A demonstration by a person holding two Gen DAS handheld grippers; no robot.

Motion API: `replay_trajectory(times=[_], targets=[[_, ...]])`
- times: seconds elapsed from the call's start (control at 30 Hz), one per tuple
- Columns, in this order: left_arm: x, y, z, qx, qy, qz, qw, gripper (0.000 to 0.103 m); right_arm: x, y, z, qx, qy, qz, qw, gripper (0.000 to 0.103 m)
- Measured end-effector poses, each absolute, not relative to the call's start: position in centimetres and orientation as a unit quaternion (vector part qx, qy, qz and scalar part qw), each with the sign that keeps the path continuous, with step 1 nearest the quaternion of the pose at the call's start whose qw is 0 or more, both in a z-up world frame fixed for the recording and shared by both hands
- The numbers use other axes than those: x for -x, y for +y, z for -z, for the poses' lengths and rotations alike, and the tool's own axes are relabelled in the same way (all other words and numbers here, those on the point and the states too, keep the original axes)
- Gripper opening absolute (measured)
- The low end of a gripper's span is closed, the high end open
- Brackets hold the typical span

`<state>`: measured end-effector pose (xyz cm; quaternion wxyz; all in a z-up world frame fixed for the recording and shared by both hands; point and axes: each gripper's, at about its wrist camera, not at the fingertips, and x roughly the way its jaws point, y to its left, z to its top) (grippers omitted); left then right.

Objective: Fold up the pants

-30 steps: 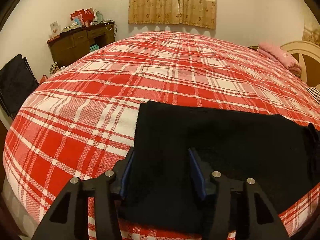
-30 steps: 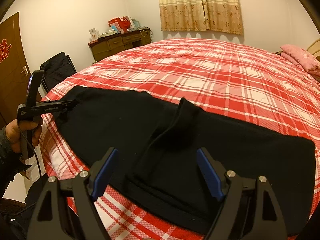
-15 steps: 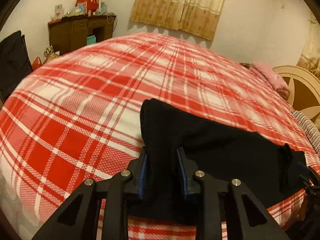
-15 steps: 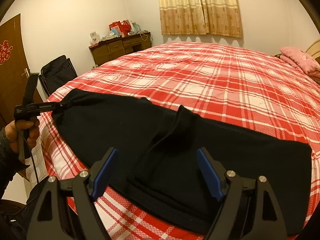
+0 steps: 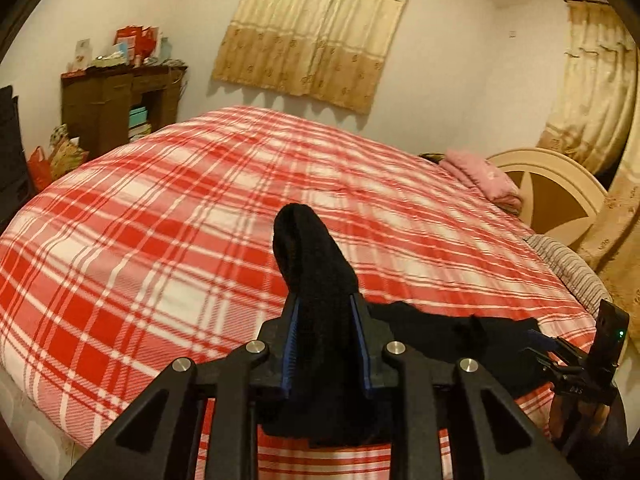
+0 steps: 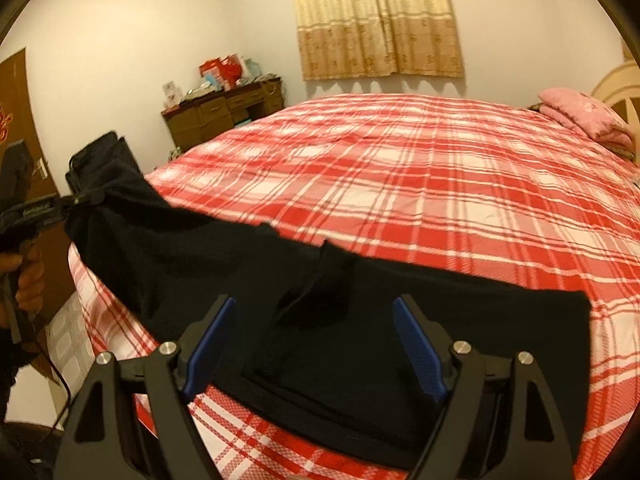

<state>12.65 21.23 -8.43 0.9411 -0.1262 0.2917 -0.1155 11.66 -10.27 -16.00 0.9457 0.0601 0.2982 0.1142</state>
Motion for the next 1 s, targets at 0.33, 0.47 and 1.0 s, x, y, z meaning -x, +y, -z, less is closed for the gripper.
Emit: replay_trajectory(times=[0.33, 0.47, 1.0], targets=[[-12.2, 16.7, 4.7, 0.097, 0.269, 0.16, 0.945, 0.024, -10.5, -13.7, 13.6, -0.105, 0.282, -0.088, 0.95, 0.084], [-12.4, 14.0, 3.7, 0.089, 0.271, 0.186, 0.94, 0.024, -9.7, -15.1, 13.4, -0.101, 0.28, -0.074, 0.952, 0.084], [-14.0, -0.9, 2.6, 0.033, 0.305, 0.301, 0.903, 0.005, -6.6, -26.6, 13.0, -0.167, 0.279, 0.033, 0.945, 0.084]])
